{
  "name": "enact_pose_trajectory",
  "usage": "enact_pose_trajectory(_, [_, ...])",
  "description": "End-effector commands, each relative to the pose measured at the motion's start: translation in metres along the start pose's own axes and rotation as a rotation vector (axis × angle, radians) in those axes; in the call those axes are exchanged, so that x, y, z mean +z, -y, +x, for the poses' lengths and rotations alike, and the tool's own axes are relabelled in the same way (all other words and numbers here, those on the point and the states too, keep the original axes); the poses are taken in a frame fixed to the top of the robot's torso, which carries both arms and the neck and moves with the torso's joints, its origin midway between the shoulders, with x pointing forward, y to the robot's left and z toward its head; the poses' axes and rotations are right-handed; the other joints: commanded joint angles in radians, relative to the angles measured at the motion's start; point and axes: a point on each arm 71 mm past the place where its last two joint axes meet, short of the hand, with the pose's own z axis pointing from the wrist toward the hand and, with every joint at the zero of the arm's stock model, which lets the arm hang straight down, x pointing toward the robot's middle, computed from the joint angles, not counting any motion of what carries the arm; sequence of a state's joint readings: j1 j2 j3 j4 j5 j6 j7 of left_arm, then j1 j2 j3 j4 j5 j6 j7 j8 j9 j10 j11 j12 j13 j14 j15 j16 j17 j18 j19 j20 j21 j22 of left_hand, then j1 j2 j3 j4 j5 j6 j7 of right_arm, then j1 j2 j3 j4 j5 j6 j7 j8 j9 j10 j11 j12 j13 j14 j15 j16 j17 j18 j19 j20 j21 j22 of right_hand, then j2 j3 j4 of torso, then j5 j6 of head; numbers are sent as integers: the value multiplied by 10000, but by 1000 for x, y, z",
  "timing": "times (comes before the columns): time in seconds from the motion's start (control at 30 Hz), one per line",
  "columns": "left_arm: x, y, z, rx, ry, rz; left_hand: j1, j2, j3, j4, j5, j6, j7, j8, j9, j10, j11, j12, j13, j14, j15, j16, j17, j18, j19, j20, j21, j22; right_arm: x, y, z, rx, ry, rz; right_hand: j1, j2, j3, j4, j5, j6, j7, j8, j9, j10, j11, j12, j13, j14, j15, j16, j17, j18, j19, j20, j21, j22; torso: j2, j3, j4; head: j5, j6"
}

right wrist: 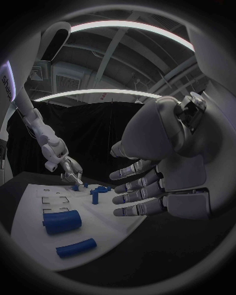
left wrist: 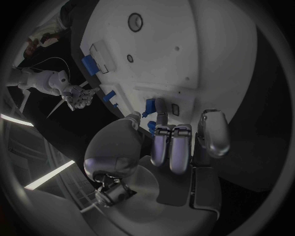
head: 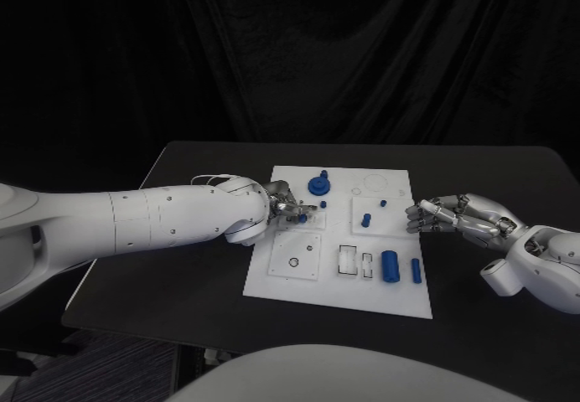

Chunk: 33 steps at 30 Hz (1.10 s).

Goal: Assemble the parts on the task board

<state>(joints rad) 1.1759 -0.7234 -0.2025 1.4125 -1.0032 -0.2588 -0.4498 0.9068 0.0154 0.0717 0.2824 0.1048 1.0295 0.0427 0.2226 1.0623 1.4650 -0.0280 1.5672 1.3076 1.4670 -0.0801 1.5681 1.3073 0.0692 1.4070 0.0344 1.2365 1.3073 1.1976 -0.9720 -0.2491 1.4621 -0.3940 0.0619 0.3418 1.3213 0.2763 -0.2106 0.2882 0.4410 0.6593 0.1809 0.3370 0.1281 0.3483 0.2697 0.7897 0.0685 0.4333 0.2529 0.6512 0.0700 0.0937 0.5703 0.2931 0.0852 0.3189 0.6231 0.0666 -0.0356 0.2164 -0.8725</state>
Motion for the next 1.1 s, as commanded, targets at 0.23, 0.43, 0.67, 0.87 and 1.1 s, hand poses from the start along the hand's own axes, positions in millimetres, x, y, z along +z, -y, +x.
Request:
enact_pose_trajectory(0.23, [1,-5,9,94,-272,86,283,254,-218,51,299,35,-34,244,150,1057,4,36,2632,1038,28,27,2635,106,21,10,-31,1200,0,2,1,56,-164,211,87,16,66,-13,41,-76,852,40,-7,-50,-24,38,-10,-61,-14,56,-3,113,-37,-25,-4,-12,0,-1,12,-9,-2])
enact_pose_trajectory(0.43, [1,-3,9,62,-220,337,1258,329,-322,-288,1535,-150,-79,500,303,1057,-36,36,2632,1038,-6,27,2635,99,43,-23,-28,1278,-1,2,2,67,-192,231,88,17,67,-12,43,-76,852,41,-7,-49,-24,40,-10,-60,-14,59,-3,114,-36,-25,-3,-13,1,3,5,4,-2])
enact_pose_trajectory(0.67, [1,0,10,28,-164,406,1404,303,-400,-317,1499,-154,-80,568,321,1057,-38,36,2632,1038,-9,27,2635,89,67,-26,1,1310,-1,3,1,76,-205,238,86,18,67,-6,42,-76,855,44,-6,-48,-26,43,-9,-60,-15,63,-3,115,-34,-25,-2,-14,-2,3,3,-2,-2])
enact_pose_trajectory(0.87, [-1,2,8,417,257,529,1276,306,-768,-32,1135,-57,-139,903,524,1057,-90,36,2632,1038,-52,27,2635,49,197,-63,183,1418,-1,3,1,79,-201,253,81,21,66,1,38,-75,857,47,-6,-47,-26,45,-9,-61,-15,67,-3,115,-33,-25,-1,-16,-5,2,6,-46,-2])
enact_pose_trajectory(1.1, [-1,3,6,602,504,503,1424,505,-1011,-28,975,-224,-197,1371,983,1057,-138,36,2632,1038,-99,27,2635,23,283,-107,279,1496,-2,3,1,79,-201,281,75,24,64,8,33,-73,860,50,-5,-46,-26,48,-8,-61,-16,70,-3,115,-33,-25,0,-17,-4,-3,2,-62,-2])
